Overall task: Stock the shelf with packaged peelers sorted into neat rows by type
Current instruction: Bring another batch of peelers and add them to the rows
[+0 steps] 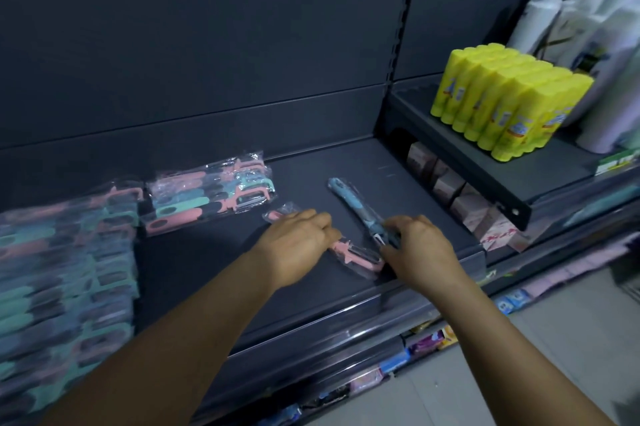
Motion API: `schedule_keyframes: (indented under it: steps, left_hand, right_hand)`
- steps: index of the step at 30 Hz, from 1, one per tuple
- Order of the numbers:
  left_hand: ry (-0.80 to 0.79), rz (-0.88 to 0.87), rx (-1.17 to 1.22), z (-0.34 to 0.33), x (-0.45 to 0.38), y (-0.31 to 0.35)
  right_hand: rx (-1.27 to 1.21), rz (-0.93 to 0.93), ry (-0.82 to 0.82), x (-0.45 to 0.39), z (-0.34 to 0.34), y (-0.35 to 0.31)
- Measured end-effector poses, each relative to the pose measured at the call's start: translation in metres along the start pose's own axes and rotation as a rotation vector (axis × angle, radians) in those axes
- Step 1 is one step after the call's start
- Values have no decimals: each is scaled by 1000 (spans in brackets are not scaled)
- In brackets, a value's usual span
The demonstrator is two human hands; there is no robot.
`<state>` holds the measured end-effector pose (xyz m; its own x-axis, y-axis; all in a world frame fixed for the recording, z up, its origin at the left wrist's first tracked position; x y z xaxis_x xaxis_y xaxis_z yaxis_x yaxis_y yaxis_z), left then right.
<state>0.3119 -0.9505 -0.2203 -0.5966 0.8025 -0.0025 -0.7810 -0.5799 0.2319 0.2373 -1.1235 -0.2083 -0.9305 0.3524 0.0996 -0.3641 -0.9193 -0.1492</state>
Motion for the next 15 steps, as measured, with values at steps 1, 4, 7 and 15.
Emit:
schedule_keyframes:
  steps: [1, 4, 7, 15]
  left_hand:
    - [-5, 1, -4, 1, 1, 1]
    - [-4, 12, 7, 5, 5, 4]
    - [-9, 23, -12, 8, 9, 4]
    - [-98, 79, 33, 9, 13, -5]
  right_hand:
    - [18, 5, 6, -2, 1, 0]
    - [46, 8, 21, -5, 4, 1]
    - [61, 7, -6, -6, 4, 3]
    - [190, 106, 77, -17, 6, 0]
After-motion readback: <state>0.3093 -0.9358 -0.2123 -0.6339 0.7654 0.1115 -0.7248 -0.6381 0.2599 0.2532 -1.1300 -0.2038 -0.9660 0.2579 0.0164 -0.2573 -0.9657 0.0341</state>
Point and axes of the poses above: each hand's wrist, its own x-axis away from the middle knuckle, its own z-axis out of the back of the hand, y = z × x, the point moved 1 cm from there along -x, towards the middle knuckle, and after that the axes turned 14 degrees about x, right-handed, at the moved point
